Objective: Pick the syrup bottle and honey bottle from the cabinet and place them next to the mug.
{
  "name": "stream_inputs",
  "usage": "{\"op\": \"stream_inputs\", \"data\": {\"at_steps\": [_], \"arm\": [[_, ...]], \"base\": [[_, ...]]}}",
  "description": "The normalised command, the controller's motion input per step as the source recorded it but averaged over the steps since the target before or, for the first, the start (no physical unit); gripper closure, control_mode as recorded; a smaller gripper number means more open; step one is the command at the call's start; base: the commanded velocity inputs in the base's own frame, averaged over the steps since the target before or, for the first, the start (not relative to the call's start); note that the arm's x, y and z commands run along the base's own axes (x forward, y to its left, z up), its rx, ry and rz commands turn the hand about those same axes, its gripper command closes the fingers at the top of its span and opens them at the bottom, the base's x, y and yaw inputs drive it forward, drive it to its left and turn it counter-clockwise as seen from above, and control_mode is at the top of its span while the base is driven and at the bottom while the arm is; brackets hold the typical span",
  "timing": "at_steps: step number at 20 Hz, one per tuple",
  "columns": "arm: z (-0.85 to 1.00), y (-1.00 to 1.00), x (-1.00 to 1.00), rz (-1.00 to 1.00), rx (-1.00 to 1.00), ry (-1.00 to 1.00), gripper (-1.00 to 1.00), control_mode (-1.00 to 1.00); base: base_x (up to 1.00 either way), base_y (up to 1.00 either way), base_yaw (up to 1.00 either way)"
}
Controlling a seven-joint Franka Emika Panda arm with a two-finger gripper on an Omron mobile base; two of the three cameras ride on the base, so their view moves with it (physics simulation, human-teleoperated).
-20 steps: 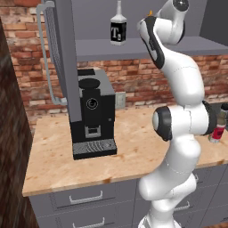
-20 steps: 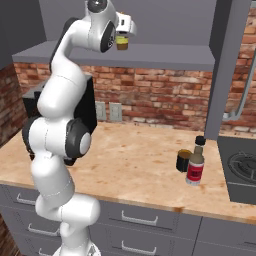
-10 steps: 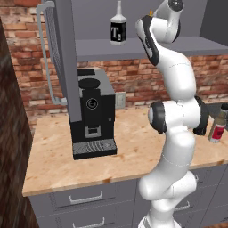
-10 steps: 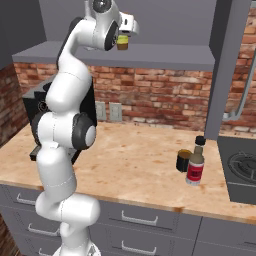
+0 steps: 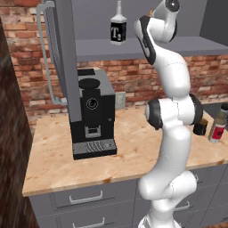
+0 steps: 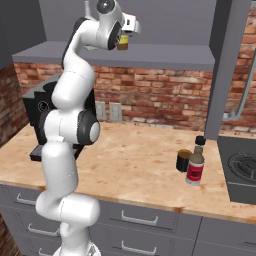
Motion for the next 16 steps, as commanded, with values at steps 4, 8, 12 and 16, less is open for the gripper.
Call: {"op": "stream_inputs", "data": {"at_steps": [4,8,12,16], "arm": [[-0.01,0.00,0.22,0.00,0.00,0.00,-1.00,-1.00],[0.00,0.00,0.00,0.00,0.00,0.00,1.00,-1.00],[0.00,0.00,0.00,0.00,0.00,0.00,1.00,-1.00],[0.00,0.00,-0.07,0.00,0.00,0.00,1.00,-1.00]], "base": [[0.00,0.00,0.00],[0.00,0.00,0.00],[0.00,0.00,0.00],[0.00,0.00,0.00]]}}
